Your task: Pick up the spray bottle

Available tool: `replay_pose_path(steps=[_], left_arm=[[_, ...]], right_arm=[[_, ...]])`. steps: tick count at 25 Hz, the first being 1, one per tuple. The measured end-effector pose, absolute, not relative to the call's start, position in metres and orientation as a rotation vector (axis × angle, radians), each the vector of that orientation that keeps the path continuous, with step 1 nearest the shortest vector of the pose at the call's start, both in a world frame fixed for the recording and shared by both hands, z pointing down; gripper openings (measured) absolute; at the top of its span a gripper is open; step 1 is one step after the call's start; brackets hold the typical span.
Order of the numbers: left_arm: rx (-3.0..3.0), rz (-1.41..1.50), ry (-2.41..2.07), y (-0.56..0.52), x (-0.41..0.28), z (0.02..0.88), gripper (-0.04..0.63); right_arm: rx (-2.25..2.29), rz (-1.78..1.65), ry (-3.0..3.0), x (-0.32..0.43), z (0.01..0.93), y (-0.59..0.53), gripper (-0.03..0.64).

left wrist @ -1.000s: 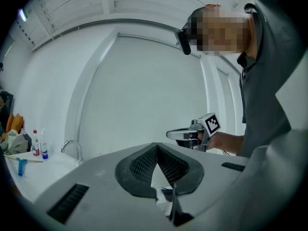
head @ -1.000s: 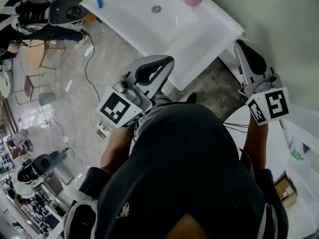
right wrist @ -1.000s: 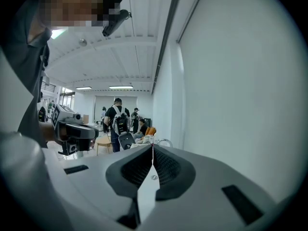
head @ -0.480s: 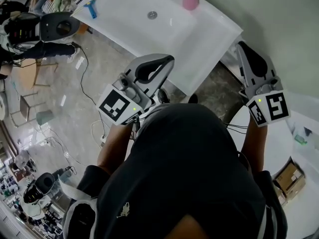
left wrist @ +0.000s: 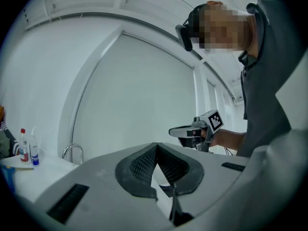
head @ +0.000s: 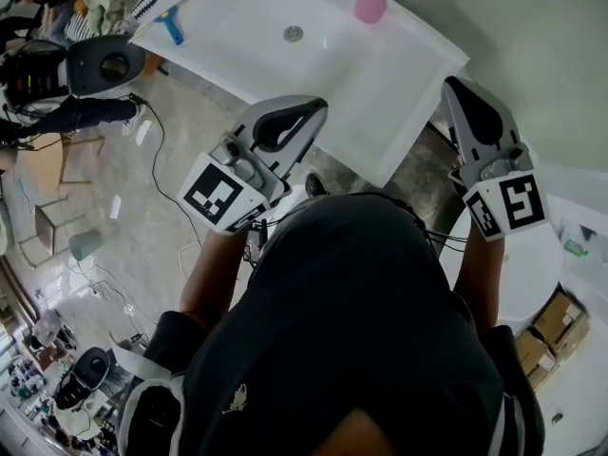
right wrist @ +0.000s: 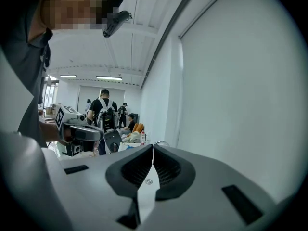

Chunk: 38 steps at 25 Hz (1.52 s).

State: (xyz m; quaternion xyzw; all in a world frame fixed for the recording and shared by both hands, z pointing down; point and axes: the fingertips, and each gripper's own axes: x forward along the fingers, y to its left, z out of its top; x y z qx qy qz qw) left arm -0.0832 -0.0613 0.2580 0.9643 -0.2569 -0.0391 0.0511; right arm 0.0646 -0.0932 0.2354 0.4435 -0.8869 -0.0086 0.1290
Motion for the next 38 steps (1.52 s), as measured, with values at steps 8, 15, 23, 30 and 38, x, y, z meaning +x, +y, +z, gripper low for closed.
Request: replay_pose_path(steps=[8,15,23,30,38], left_arm=[[2.896,-0.117,-0.833,-0.102,-0.066,0.250,0.005],[2.853,-0.087,-0.945,-0.128,-0.048,0.249,0.005],[2.833,-0.037,-1.057,-0.117,0.017,0.253,0.005],[2.782,-0.018,-1.159,-0.130,0.007,0.260,0.005],[2.786,-0.049,-1.091,-0.131,0.005,0.262,0.005]], right_arm=[[1.234,-0.003,-2.575,0.083,0.228,-0.137,0.009],[1.130,0.011,-2.642,0.094,0.232,-0.182,0.009],[1.014,0.021,-2.732,0.144,0.246,-0.184,0.009],[0.926,0.035,-2.762,0.135,0.254,-0.207,0.009],[0.965,0.049,-2.713,0.133,0.258,-0.206,0.009]])
